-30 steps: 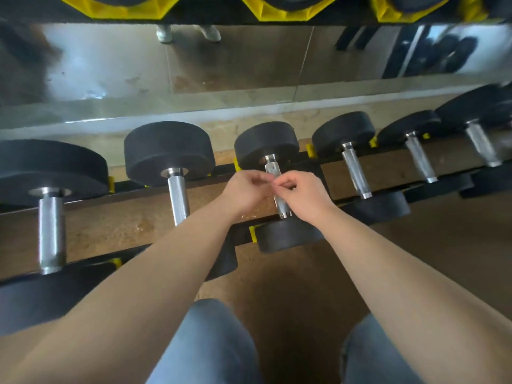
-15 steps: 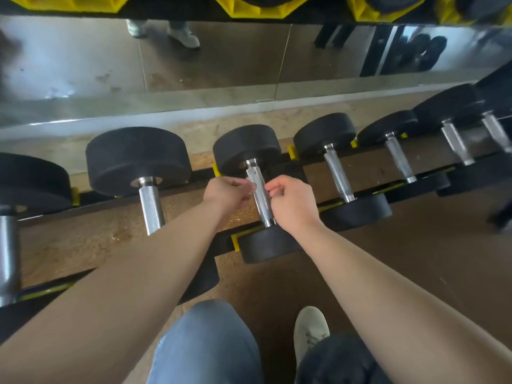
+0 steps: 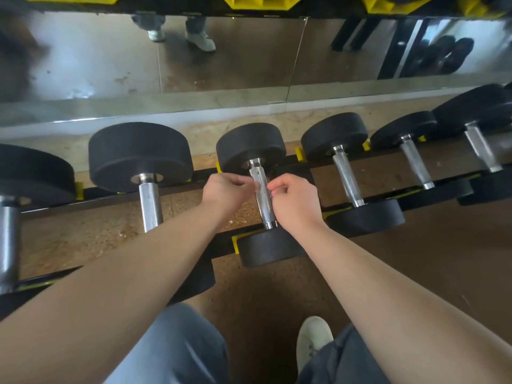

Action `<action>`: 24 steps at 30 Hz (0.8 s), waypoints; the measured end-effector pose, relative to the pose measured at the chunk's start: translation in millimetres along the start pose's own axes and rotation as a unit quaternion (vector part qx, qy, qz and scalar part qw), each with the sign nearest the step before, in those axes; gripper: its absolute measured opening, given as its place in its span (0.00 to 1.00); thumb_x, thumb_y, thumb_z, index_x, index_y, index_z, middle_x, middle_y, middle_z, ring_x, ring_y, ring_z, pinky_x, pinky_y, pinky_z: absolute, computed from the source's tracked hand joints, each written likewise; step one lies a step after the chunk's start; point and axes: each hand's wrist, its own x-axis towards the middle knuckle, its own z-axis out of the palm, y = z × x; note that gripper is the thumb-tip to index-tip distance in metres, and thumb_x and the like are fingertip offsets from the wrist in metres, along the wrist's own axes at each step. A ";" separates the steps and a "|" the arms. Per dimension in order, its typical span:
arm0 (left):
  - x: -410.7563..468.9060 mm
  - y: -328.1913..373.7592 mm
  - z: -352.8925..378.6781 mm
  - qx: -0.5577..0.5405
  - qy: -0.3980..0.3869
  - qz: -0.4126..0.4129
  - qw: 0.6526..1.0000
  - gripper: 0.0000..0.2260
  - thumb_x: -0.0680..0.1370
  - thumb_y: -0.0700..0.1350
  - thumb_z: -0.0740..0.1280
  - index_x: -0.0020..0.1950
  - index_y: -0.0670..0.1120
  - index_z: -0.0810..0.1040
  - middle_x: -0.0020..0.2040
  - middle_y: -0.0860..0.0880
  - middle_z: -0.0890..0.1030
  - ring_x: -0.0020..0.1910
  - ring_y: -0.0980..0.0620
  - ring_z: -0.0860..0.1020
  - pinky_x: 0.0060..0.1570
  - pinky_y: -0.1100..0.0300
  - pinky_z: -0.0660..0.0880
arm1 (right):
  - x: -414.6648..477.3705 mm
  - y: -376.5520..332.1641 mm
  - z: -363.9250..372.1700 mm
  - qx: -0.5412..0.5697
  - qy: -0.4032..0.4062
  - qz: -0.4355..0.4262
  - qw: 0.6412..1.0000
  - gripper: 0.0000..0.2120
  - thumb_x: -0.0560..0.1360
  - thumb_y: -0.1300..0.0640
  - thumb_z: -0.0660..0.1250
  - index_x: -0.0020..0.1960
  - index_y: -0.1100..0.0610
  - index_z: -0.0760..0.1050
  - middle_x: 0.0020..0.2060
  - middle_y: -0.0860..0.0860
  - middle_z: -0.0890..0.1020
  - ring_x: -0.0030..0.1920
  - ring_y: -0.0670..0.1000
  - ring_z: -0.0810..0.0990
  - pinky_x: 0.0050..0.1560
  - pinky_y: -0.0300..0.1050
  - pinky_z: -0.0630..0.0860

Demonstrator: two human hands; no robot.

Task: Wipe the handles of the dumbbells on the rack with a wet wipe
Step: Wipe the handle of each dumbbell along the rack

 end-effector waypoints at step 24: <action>-32.6 7.9 -1.1 0.179 -0.159 -0.033 0.970 0.04 0.74 0.42 0.79 0.47 0.45 0.87 0.47 0.47 0.87 0.42 0.56 0.85 0.41 0.65 0.80 | 29.7 -0.8 -27.0 -0.230 -0.229 -0.039 0.945 0.11 0.80 0.58 0.64 0.57 0.53 0.83 0.50 0.52 0.83 0.46 0.51 0.81 0.46 0.45 0.79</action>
